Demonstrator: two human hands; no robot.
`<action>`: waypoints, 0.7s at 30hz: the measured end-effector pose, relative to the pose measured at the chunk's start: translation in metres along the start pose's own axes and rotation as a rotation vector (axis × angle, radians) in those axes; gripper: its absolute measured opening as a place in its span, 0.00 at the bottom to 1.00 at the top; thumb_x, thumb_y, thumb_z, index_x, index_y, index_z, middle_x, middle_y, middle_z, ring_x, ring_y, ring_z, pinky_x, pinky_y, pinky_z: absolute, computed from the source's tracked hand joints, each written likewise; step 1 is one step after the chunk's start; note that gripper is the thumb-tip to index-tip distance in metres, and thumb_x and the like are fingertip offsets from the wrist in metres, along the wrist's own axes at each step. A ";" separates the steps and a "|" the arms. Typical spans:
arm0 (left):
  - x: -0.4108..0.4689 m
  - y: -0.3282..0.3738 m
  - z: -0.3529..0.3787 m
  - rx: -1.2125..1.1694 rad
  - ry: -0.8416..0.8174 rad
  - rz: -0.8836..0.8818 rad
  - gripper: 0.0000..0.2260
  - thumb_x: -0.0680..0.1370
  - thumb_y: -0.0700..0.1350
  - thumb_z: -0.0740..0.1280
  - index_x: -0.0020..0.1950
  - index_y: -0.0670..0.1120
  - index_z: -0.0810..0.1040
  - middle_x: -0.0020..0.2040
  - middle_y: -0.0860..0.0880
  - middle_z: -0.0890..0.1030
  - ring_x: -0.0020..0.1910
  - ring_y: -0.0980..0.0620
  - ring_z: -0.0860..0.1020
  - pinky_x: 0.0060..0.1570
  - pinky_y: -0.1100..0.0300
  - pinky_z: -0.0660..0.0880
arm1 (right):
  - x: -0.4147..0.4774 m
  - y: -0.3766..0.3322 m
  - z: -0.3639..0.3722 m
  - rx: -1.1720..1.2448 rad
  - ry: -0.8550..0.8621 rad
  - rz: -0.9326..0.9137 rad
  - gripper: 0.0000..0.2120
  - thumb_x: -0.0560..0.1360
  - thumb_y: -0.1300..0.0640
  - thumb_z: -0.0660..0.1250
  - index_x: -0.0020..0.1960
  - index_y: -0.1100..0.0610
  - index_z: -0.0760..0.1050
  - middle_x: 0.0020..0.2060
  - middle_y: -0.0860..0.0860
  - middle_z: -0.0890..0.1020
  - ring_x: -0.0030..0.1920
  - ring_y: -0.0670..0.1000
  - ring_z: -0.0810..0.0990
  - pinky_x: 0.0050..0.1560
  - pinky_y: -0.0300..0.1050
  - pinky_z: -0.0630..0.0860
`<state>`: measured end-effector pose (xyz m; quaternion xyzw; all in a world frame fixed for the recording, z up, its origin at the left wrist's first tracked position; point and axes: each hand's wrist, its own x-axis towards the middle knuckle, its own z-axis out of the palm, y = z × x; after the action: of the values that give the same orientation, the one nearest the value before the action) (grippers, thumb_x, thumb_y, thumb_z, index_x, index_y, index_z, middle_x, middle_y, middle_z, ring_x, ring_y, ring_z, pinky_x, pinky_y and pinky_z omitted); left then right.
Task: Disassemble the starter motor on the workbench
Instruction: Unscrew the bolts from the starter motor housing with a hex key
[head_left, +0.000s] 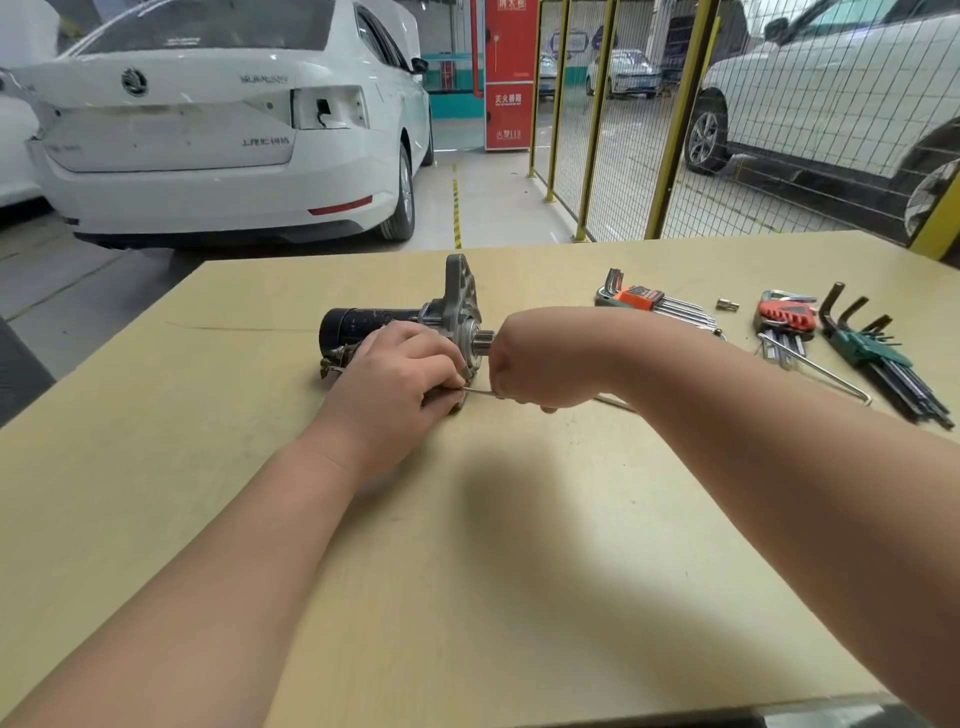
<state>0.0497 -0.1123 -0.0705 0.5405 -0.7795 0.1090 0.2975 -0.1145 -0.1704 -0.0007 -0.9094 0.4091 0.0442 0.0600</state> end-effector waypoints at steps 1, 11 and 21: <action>0.000 0.001 0.000 -0.001 0.006 0.010 0.03 0.70 0.36 0.76 0.40 0.39 0.83 0.47 0.48 0.83 0.52 0.39 0.76 0.55 0.40 0.72 | 0.001 0.000 -0.002 0.033 -0.011 -0.005 0.06 0.76 0.58 0.62 0.48 0.57 0.78 0.33 0.49 0.75 0.31 0.48 0.73 0.31 0.34 0.70; 0.000 0.002 -0.003 0.021 -0.026 0.002 0.06 0.75 0.41 0.72 0.50 0.43 0.85 0.56 0.48 0.82 0.57 0.40 0.74 0.60 0.41 0.69 | 0.005 -0.012 -0.001 -0.223 0.063 -0.019 0.09 0.74 0.59 0.61 0.36 0.56 0.73 0.30 0.51 0.72 0.29 0.51 0.69 0.27 0.40 0.63; 0.002 0.006 -0.002 -0.014 0.031 -0.040 0.03 0.69 0.36 0.76 0.39 0.38 0.83 0.48 0.47 0.84 0.52 0.39 0.77 0.54 0.43 0.74 | 0.002 -0.015 0.002 -0.218 0.005 -0.057 0.08 0.78 0.60 0.60 0.47 0.58 0.77 0.39 0.51 0.78 0.37 0.52 0.72 0.26 0.40 0.62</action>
<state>0.0441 -0.1104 -0.0671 0.5521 -0.7645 0.1060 0.3155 -0.1020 -0.1613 -0.0014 -0.9220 0.3760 0.0844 -0.0390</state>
